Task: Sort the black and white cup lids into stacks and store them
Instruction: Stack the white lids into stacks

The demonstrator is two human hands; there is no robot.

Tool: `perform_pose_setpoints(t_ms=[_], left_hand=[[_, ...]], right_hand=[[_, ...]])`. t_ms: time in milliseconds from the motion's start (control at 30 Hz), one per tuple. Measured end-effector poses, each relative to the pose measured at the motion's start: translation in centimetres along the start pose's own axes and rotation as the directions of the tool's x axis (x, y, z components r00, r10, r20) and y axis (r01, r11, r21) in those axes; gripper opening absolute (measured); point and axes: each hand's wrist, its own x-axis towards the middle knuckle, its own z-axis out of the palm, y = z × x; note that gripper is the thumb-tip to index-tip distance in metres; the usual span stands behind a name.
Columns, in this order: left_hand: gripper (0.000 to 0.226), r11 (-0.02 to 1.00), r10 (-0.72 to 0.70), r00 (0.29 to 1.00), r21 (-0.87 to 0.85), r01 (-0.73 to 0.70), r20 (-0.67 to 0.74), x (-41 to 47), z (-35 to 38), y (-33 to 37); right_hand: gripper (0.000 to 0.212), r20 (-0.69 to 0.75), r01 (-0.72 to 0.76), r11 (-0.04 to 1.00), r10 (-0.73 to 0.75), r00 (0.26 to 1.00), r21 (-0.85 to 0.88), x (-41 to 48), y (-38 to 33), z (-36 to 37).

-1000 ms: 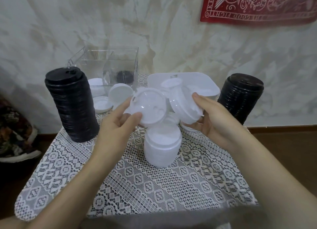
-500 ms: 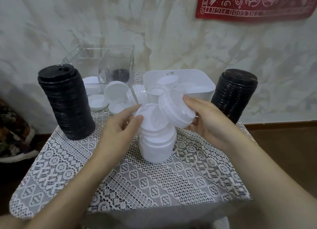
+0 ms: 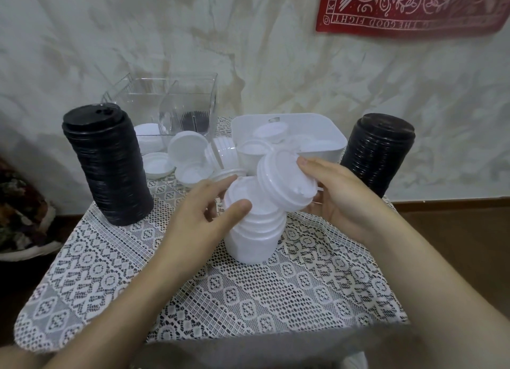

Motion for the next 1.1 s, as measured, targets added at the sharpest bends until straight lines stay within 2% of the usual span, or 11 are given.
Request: perform_pose_setpoints(t_ms=[67, 200, 300, 433, 533, 667, 800, 1000, 1100], left_hand=[[0.063, 0.999, 0.002, 1.0, 0.036, -0.003, 0.024, -0.2, 0.1, 0.0], [0.1, 0.99, -0.028, 0.993, 0.139, 0.012, 0.115, -0.5, 0.3, -0.1], [0.109, 0.991, -0.036, 0.986, 0.131, 0.015, 0.162, -0.8, 0.7, -0.1], [0.096, 1.0, -0.016, 0.982, -0.004, 0.017, 0.188, -0.9, 1.3, -0.2], [0.084, 0.994, -0.01, 0.98, -0.105, 0.032, 0.2, -0.9, 1.5, -0.2], [0.085, 0.981, -0.021, 0.975, -0.182, 0.062, 0.22, -0.8, 1.6, -0.6], [0.084, 0.974, -0.02, 0.974, -0.217, 0.07, 0.227, -0.7, 1.6, -0.7], [0.084, 0.966, -0.007, 0.971, -0.251, 0.069, 0.238, -0.9, 1.7, -0.7], [0.086, 0.963, -0.006, 0.968, -0.259, 0.073, 0.25, -0.9, 1.6, -0.9]], right_hand=[[0.033, 0.005, 0.0, 1.0, 0.0, 1.0, -0.002, 0.0, 0.1, 0.0], [0.027, 0.01, 0.018, 1.0, -0.018, 1.0, -0.012, 0.0, 0.2, -0.2], [0.023, 0.023, 0.03, 0.999, -0.03, 0.999, -0.017, 0.0, 0.3, -0.2], [0.022, 0.02, 0.041, 0.997, -0.04, 0.999, -0.06, 0.2, 0.4, -0.2], [0.023, -0.011, 0.078, 0.982, -0.081, 0.997, -0.173, 0.2, 0.8, 0.1], [0.026, -0.052, 0.103, 0.938, -0.127, 0.991, -0.33, 0.4, 1.2, 0.5], [0.03, -0.036, 0.114, 0.925, -0.136, 0.99, -0.364, 0.4, 1.5, 0.9], [0.023, 0.004, 0.192, 0.891, -0.209, 0.978, -0.411, 1.0, 1.8, 1.9], [0.023, 0.022, 0.191, 0.887, -0.2, 0.979, -0.42, 1.4, 2.0, 2.3]])
